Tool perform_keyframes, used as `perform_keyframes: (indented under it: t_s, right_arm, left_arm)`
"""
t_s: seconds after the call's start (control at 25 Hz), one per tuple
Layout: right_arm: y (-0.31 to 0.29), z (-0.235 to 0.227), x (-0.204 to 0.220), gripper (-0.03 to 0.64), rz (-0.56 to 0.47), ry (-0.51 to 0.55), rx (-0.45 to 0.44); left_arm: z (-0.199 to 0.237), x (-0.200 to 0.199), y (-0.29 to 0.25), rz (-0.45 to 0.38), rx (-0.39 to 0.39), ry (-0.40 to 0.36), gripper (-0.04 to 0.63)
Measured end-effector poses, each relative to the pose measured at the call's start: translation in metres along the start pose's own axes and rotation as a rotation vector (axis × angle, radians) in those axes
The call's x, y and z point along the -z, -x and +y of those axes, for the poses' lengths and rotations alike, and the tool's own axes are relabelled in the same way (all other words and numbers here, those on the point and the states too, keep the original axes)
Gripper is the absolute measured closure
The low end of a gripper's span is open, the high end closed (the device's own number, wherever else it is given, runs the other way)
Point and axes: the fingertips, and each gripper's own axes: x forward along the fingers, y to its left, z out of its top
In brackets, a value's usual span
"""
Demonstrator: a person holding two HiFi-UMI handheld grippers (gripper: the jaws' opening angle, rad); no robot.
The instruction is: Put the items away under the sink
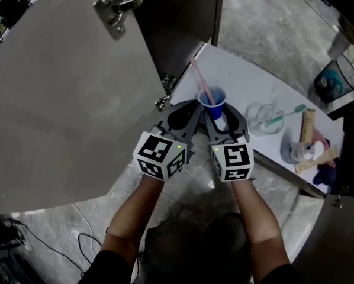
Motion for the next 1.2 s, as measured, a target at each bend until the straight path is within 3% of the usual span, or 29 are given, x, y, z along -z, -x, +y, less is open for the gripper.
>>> perform_keyframes:
  t_s: [0.12,0.24,0.4,0.52,0.72,0.88,1.04,1.2]
  right_arm:
    - [0.001,-0.001,-0.002,0.416,-0.010,-0.005,0.003]
    - [0.004,-0.003,0.000,0.416,-0.011,-0.005,0.011]
    - [0.006,-0.008,-0.001,0.416,-0.010,-0.016,0.023]
    - [0.007,-0.009,0.000,0.416,-0.007,0.007,0.026]
    - [0.009,-0.009,-0.001,0.416,-0.016,0.020,0.031]
    - [0.012,-0.013,-0.001,0.416,-0.018,0.005,0.048]
    - [0.015,-0.009,0.000,0.416,-0.018,0.039,0.022]
    - [0.015,-0.005,-0.001,0.416,-0.027,0.051,0.003]
  left_arm:
    - [0.001,-0.001,-0.001,-0.003,-0.010,-0.010,0.579]
    - [0.000,0.002,-0.001,0.004,0.001,0.003,0.510]
    - [-0.004,0.000,-0.005,-0.003,0.050,0.054,0.494]
    - [-0.013,-0.005,-0.005,-0.023,0.106,0.070,0.418]
    - [-0.023,-0.005,-0.013,0.000,0.123,0.018,0.400]
    - [-0.021,-0.003,-0.020,0.008,0.121,0.055,0.336]
    - [-0.030,0.001,-0.030,0.035,0.170,0.066,0.260]
    - [-0.029,-0.006,-0.038,0.014,0.183,0.105,0.247]
